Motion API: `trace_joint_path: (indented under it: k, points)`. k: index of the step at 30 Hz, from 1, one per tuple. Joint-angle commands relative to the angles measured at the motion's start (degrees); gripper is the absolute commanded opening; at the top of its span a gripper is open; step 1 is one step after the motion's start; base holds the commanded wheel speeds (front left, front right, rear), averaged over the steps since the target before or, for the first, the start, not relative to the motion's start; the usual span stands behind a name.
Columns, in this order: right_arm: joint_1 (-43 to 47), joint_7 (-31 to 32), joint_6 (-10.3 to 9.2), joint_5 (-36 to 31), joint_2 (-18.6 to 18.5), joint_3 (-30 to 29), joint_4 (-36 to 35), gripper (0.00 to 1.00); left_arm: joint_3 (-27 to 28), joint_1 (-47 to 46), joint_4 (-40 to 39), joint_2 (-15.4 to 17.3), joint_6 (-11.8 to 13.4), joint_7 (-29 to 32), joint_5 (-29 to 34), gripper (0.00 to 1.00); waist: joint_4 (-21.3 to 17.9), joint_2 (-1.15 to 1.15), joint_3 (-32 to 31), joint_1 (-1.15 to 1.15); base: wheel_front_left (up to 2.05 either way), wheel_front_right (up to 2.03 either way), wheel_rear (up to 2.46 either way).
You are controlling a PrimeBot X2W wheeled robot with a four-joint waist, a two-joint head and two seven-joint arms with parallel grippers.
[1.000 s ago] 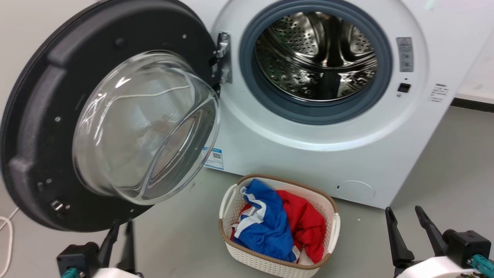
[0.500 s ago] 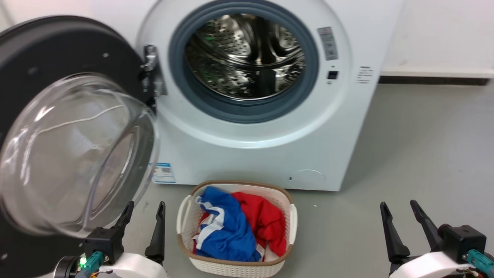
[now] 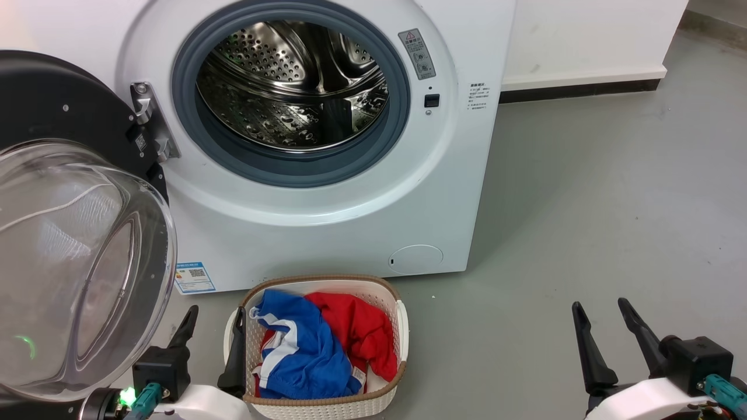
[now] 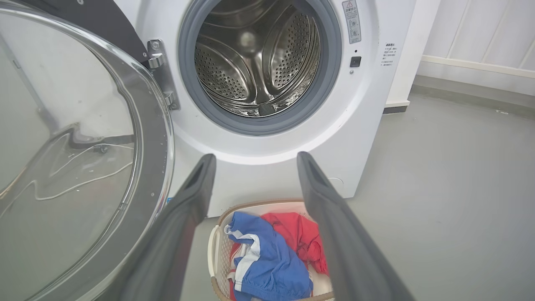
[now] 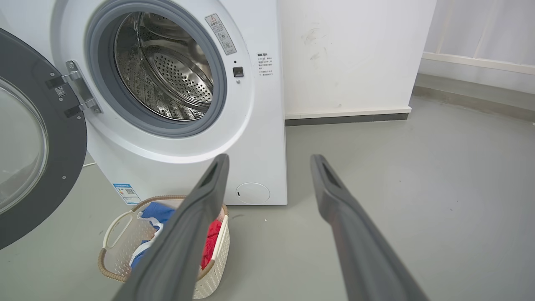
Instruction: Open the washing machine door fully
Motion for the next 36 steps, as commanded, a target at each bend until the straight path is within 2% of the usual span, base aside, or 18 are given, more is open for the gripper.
trace_joint_path:
  k: [1,23,36]
  points:
    - [-0.44,-0.03,0.01,-0.39,0.05,0.12,-0.35,1.0,-0.02,-0.32,0.25,0.06,0.33,-0.48,0.09,1.0,0.12,0.0,0.19,0.0,0.0,0.0,0.0]
    - [-2.55,-0.04,0.01,-0.72,-0.56,1.21,0.0,1.0,0.96,-0.85,0.53,-0.13,1.89,-2.69,-0.75,1.0,2.98,0.0,1.97,0.0,0.0,0.0,0.0]
    - [-2.75,0.19,0.01,-0.69,-0.77,1.28,-0.4,1.0,0.79,-0.97,0.62,-0.04,2.75,-3.84,-0.34,1.0,3.24,0.0,1.91,0.0,0.0,0.0,0.0]
